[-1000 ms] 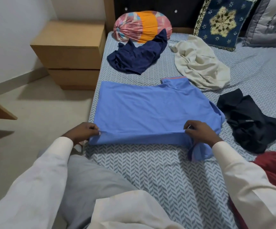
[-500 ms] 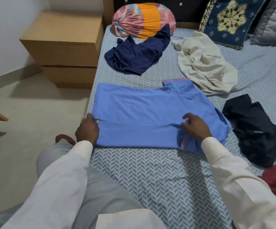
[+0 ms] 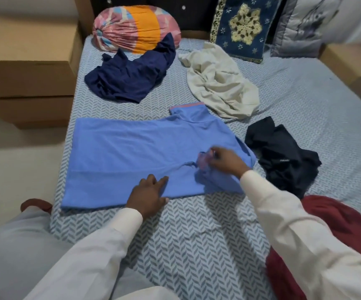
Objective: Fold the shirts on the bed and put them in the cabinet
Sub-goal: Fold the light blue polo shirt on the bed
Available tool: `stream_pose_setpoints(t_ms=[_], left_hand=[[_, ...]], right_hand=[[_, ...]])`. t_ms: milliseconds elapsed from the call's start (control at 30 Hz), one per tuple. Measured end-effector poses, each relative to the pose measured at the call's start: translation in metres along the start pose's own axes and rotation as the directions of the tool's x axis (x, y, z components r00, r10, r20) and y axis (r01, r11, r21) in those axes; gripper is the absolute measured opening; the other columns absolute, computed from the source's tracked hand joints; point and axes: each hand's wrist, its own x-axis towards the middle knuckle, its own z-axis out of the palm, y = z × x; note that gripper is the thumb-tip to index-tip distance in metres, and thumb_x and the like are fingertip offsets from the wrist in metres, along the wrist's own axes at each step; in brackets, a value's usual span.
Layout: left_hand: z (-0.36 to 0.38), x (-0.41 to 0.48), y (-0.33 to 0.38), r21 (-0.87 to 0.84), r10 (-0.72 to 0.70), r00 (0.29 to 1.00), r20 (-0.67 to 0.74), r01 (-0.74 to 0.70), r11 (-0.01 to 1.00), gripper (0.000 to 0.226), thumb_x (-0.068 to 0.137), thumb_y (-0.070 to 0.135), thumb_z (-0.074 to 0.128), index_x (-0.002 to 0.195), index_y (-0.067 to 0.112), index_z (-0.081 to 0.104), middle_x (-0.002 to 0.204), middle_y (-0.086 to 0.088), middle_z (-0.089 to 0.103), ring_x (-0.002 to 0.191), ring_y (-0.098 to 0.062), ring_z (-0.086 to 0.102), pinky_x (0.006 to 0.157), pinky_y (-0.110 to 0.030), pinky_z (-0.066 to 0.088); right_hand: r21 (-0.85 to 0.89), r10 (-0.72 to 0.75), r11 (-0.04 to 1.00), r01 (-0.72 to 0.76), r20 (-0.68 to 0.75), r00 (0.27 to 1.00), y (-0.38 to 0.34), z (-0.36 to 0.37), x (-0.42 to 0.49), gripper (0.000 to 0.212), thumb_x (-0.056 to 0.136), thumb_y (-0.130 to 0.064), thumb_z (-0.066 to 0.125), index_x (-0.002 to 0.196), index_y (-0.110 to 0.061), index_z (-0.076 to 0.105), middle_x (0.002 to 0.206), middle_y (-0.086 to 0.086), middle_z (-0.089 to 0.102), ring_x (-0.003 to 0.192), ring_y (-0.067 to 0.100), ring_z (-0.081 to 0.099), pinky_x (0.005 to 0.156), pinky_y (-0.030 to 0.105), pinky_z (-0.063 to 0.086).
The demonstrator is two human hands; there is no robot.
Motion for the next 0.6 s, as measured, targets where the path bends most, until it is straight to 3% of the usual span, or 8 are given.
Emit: stream_pose_setpoints(t_ms=[67, 133, 200, 300, 367, 433, 500, 600], left_hand=[[0.004, 0.000, -0.002, 0.023, -0.018, 1.000, -0.005, 0.018, 1.000, 0.079, 0.087, 0.060, 0.055, 0.153, 0.033, 0.019, 0.125, -0.008, 0.038, 0.113, -0.031, 0.046, 0.088, -0.037, 0.046], [0.006, 0.001, -0.001, 0.052, -0.008, 1.000, -0.017, 0.009, 0.999, 0.082, 0.085, 0.070, 0.043, 0.154, 0.033, 0.018, 0.125, -0.008, 0.039, 0.112, -0.031, 0.046, 0.086, -0.037, 0.046], [0.005, 0.002, 0.000, 0.051, -0.023, 0.999, -0.032, 0.025, 0.998, 0.086, 0.080, 0.076, 0.020, 0.153, 0.032, 0.018, 0.123, -0.008, 0.041, 0.108, -0.032, 0.047, 0.083, -0.037, 0.047], [0.005, 0.004, 0.003, 0.045, -0.023, 0.997, -0.074, 0.026, 0.999, 0.084, 0.081, 0.073, 0.005, 0.153, 0.033, 0.021, 0.119, -0.009, 0.043, 0.103, -0.032, 0.049, 0.077, -0.037, 0.047], [0.001, 0.008, 0.007, -0.007, -0.044, 0.997, -0.066, 0.044, 0.999, 0.065, 0.096, 0.064, 0.018, 0.152, 0.033, 0.022, 0.120, -0.009, 0.043, 0.106, -0.033, 0.051, 0.080, -0.039, 0.049], [-0.006, 0.013, 0.004, -0.094, -0.082, 0.995, -0.060, 0.076, 0.993, 0.054, 0.100, 0.055, 0.031, 0.149, 0.032, 0.029, 0.120, -0.010, 0.044, 0.108, -0.034, 0.053, 0.082, -0.041, 0.050], [-0.016, 0.014, -0.007, -0.070, -0.083, 0.981, -0.173, 0.072, 0.995, 0.043, 0.098, 0.044, 0.048, 0.135, 0.022, 0.048, 0.111, -0.014, 0.050, 0.099, -0.037, 0.058, 0.075, -0.042, 0.053], [-0.026, 0.016, -0.041, 0.105, -0.069, 0.952, -0.299, 0.105, 0.989, 0.031, 0.080, 0.032, 0.075, 0.097, 0.010, 0.061, 0.087, -0.017, 0.052, 0.076, -0.036, 0.056, 0.060, -0.042, 0.051]], right_hand=[[0.227, 0.156, 0.968, -0.101, -0.239, 0.958, 0.011, -0.033, 0.024, 0.034, 0.085, -0.028, 0.064, 0.116, -0.015, 0.058, 0.103, 0.011, 0.070, 0.099, 0.029, 0.064, 0.083, 0.035, 0.045], [0.360, 0.298, 0.918, -0.164, -0.357, 0.885, 0.034, -0.058, 0.033, 0.042, 0.081, -0.024, 0.067, 0.120, -0.017, 0.055, 0.099, 0.008, 0.070, 0.092, 0.027, 0.064, 0.084, 0.036, 0.049], [0.342, 0.336, 0.908, -0.241, -0.252, 0.908, 0.057, -0.067, 0.027, 0.039, 0.074, -0.029, 0.072, 0.107, -0.014, 0.058, 0.085, 0.005, 0.067, 0.074, 0.022, 0.062, 0.071, 0.034, 0.050], [0.323, 0.354, 0.869, -0.375, 0.124, 0.927, 0.081, -0.046, 0.003, 0.042, 0.075, -0.031, 0.084, 0.101, -0.012, 0.058, 0.080, 0.007, 0.060, 0.065, 0.019, 0.058, 0.057, 0.028, 0.044], [0.270, 0.349, 0.888, -0.373, 0.133, 0.928, 0.094, -0.023, -0.009, 0.046, 0.074, -0.041, 0.083, 0.103, -0.018, 0.056, 0.093, 0.002, 0.060, 0.080, 0.020, 0.061, 0.064, 0.028, 0.046], [0.139, 0.331, 0.932, -0.334, 0.041, 0.943, 0.100, -0.011, -0.014, 0.032, 0.069, -0.043, 0.077, 0.080, -0.021, 0.057, 0.081, -0.003, 0.057, 0.080, 0.020, 0.058, 0.066, 0.030, 0.042], [-0.081, 0.369, 0.927, -0.365, 0.036, 0.929, 0.101, -0.014, -0.017, 0.025, 0.067, -0.034, 0.063, 0.062, -0.015, 0.048, 0.068, 0.002, 0.052, 0.074, 0.025, 0.057, 0.060, 0.030, 0.038], [-0.346, 0.477, 0.832, -0.434, 0.045, 0.878, 0.094, -0.024, -0.022, 0.017, 0.082, -0.029, 0.055, 0.088, -0.015, 0.061, 0.102, 0.009, 0.063, 0.098, 0.031, 0.062, 0.082, 0.033, 0.052]])
